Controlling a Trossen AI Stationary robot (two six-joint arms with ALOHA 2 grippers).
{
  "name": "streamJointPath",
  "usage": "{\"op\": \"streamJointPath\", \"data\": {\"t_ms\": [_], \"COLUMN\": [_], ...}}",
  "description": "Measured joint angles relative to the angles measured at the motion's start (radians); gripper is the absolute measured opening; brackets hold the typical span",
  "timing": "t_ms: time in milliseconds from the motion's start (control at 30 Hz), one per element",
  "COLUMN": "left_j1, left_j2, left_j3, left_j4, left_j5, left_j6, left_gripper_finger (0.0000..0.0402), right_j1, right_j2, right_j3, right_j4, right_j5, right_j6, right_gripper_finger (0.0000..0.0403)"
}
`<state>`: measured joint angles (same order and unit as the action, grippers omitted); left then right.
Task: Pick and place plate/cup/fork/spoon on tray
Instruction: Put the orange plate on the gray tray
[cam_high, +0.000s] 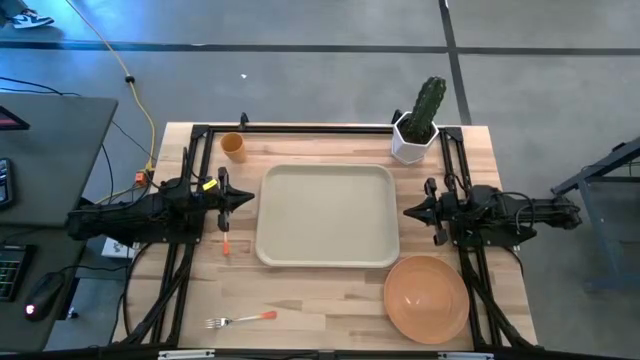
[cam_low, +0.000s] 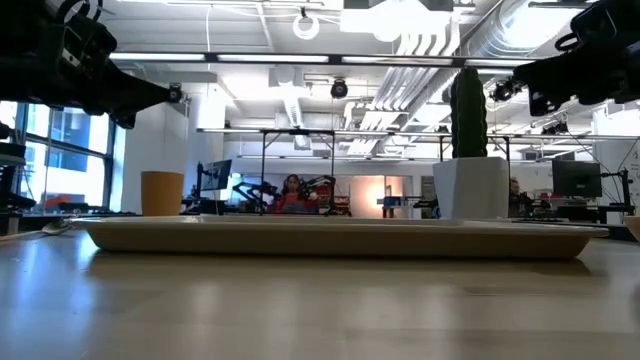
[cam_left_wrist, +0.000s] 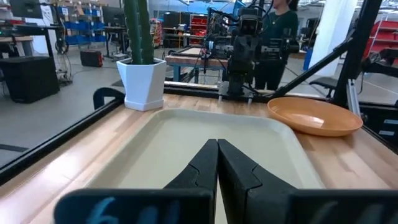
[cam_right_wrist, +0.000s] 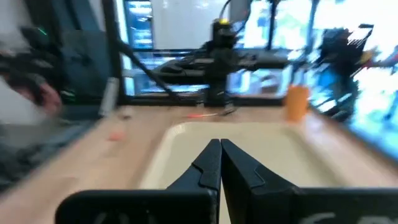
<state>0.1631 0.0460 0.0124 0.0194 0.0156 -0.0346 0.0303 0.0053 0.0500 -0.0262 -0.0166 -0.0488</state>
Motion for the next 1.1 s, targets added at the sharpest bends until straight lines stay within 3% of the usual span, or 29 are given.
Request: {"op": "streamJointPath", "data": {"t_ms": [133, 400, 500, 600, 700, 767, 933, 1100], "left_j1": [0.001, 0.001, 0.001, 0.001, 0.001, 0.001, 0.001, 0.001], "left_j2": [0.0, 0.0, 0.0, 0.0, 0.0, 0.0, 0.0, 0.0], "left_j3": [0.0, 0.0, 0.0, 0.001, 0.001, 0.001, 0.001, 0.001], "left_j4": [0.03, 0.134, 0.221, 0.274, 0.296, 0.293, 0.293, 0.299], "left_j5": [-0.04, -0.053, -0.079, -0.114, -0.118, -0.118, -0.126, -0.205], "left_j6": [0.085, 0.037, -0.014, -0.036, -0.042, -0.056, -0.105, -0.141], "left_gripper_finger": [0.0001, 0.0001, 0.0001, 0.0001, 0.0001, 0.0001, 0.0001, 0.0001], "right_j1": [-0.004, -0.004, -0.004, -0.004, -0.004, -0.007, -0.006, -0.006], "right_j2": [0.009, 0.008, 0.008, 0.008, 0.011, 0.032, 0.046, 0.046], "right_j3": [0.0, -0.001, -0.001, 0.0, 0.002, 0.006, 0.006, 0.005], "right_j4": [-0.009, 0.074, 0.14, 0.089, -0.03, -0.037, -0.038, 0.041], "right_j5": [0.047, 0.028, 0.051, 0.225, 0.446, 0.524, 0.536, 0.53], "right_j6": [-0.178, -0.265, -0.172, -0.064, 0.166, 0.271, 0.375, 0.473], "right_gripper_finger": [0.0, 0.0, 0.0, 0.0, 0.0, 0.0, 0.0, 0.0]}}
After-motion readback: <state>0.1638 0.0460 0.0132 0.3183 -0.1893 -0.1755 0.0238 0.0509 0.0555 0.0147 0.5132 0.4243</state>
